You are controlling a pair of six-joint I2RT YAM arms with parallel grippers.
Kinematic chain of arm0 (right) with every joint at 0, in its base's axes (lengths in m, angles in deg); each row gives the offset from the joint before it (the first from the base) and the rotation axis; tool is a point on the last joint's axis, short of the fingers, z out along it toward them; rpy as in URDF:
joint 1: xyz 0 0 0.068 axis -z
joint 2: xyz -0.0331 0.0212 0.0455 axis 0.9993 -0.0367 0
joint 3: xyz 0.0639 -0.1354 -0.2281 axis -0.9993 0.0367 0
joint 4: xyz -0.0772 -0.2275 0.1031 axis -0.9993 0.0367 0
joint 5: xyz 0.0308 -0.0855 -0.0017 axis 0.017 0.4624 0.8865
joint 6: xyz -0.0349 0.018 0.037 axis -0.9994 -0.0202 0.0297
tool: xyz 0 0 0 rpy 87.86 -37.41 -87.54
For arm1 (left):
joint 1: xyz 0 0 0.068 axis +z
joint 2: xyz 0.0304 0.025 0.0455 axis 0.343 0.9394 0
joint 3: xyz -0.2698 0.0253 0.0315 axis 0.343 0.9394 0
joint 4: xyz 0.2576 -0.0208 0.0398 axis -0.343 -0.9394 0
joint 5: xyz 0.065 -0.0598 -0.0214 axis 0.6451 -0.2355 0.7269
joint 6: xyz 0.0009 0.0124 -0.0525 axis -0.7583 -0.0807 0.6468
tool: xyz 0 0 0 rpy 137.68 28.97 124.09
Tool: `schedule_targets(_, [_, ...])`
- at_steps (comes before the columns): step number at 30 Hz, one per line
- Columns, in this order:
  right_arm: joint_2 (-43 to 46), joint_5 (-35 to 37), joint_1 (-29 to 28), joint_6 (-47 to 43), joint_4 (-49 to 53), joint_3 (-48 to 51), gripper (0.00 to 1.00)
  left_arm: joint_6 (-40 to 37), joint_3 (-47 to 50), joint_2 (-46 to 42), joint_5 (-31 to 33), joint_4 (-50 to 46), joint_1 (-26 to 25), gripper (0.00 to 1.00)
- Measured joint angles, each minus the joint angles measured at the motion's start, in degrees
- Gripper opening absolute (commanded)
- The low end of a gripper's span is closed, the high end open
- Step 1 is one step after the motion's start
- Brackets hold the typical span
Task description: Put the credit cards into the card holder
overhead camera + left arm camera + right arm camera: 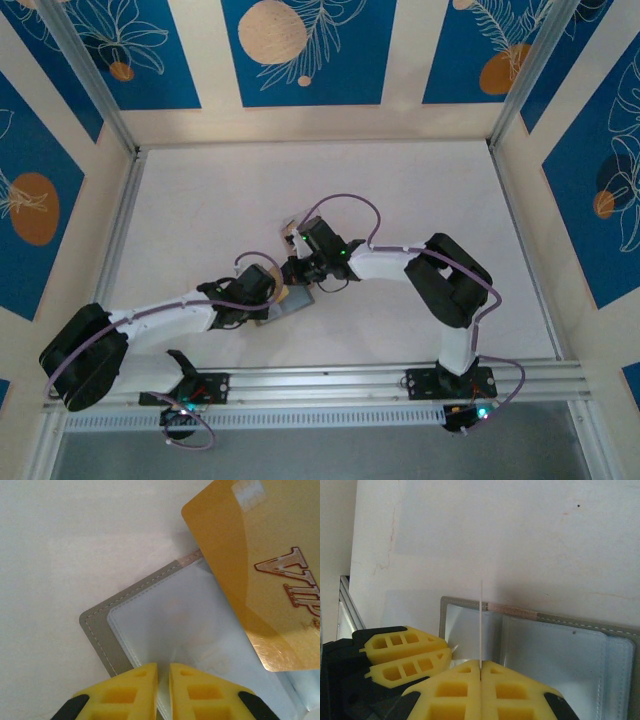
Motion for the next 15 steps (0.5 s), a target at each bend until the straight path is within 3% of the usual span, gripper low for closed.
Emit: schedule_targets(15, [-2.7, -0.3, 2.1, 1.7, -4.5, -0.9, 0.00, 0.0, 0.0, 0.0, 0.0, 0.0, 0.0, 0.13])
